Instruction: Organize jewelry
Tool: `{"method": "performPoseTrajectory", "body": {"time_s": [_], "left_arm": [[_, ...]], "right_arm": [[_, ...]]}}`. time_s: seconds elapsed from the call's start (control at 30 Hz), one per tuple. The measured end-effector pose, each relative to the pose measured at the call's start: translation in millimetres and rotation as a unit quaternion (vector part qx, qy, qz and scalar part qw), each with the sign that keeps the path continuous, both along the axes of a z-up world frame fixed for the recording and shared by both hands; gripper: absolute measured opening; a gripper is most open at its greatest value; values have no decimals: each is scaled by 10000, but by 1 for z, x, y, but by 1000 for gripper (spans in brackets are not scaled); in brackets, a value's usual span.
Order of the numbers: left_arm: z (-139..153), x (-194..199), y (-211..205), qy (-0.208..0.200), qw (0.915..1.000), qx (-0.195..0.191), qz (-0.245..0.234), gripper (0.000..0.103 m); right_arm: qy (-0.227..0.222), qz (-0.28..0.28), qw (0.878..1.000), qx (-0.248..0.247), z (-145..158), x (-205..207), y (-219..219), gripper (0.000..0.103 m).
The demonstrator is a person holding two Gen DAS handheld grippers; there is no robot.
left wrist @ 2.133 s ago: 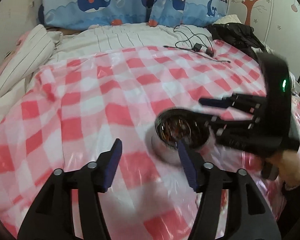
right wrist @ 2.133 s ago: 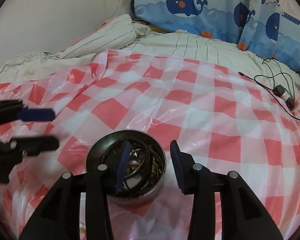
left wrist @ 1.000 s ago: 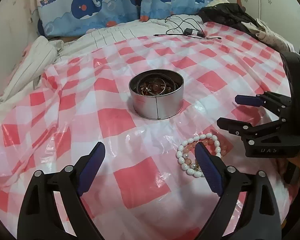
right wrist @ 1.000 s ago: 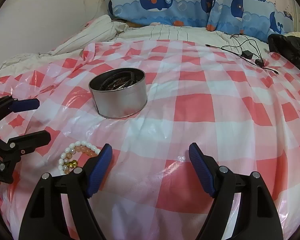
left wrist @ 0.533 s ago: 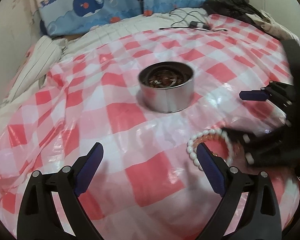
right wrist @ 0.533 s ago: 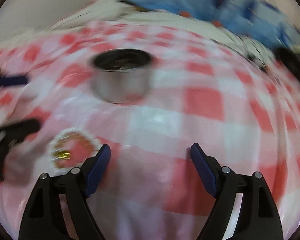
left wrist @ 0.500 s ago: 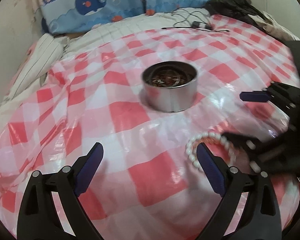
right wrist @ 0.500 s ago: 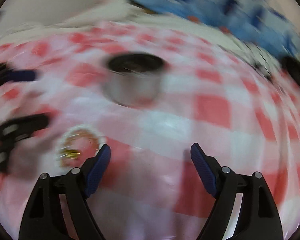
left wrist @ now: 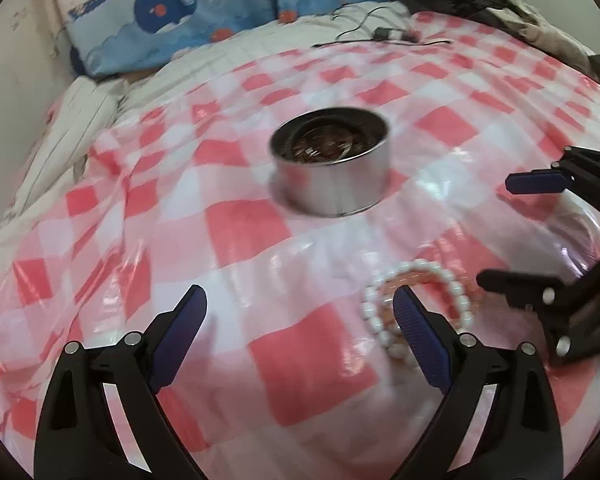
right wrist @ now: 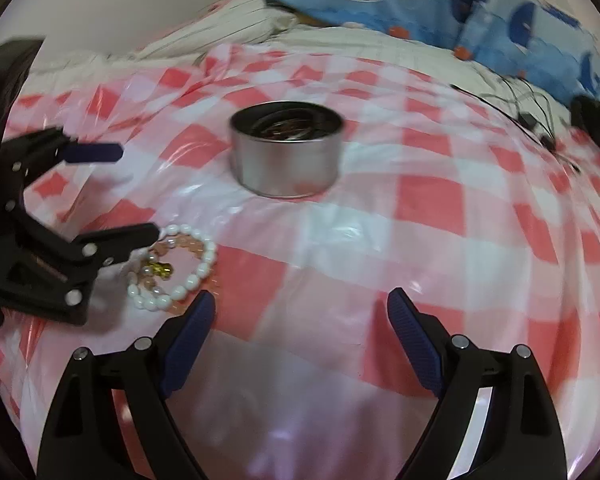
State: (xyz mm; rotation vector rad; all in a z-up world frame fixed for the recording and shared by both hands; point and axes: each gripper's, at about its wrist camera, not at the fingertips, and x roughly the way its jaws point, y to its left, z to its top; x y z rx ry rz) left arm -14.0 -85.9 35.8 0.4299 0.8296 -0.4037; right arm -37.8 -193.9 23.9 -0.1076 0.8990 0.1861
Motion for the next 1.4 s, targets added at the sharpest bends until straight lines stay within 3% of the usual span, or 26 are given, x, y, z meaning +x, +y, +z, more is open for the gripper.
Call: {"method": "performPoseTrajectory", "body": {"time_s": [0.17, 0.27, 0.43, 0.5, 0.57, 0.73, 0.87, 0.97, 1.17, 1.3, 1.33, 1.4], "left_arm": [[-12, 8, 4, 248, 9996, 98, 111, 90], [-15, 9, 4, 314, 9994, 125, 74, 91], [-15, 9, 8, 286, 9993, 192, 150, 92], [-14, 8, 8, 256, 9993, 215, 158, 92], [-14, 9, 7, 276, 9993, 173, 159, 92], [-16, 9, 6, 291, 9993, 222, 96, 92], [-15, 9, 8, 282, 9991, 287, 102, 93], [-14, 9, 8, 263, 9990, 331, 113, 94], [-18, 9, 4, 274, 9987, 420, 78, 94], [-19, 9, 6, 302, 9987, 398, 80, 94], [-19, 9, 7, 308, 9987, 400, 86, 94], [-19, 8, 7, 301, 9986, 428, 80, 94]], "right_arm": [[236, 129, 9990, -346, -7, 17, 11, 86], [214, -234, 9912, -1283, -6, 19, 0, 87], [208, -648, 9924, -1020, 1, 10, -40, 87], [21, -462, 9971, -607, 9, 9, -36, 87], [27, -229, 9985, -493, 9, 13, -22, 87], [237, 220, 9975, -625, -6, 27, 13, 87], [316, -286, 9900, -1345, -5, 29, -11, 90], [334, -532, 9888, -1351, 0, 17, -32, 90], [19, 151, 9984, -536, 13, 15, -6, 90], [322, 356, 9933, -1049, -10, 36, 17, 90], [354, 253, 9931, -1091, -11, 38, 12, 90], [241, -70, 9858, -1659, -6, 33, 0, 90]]}}
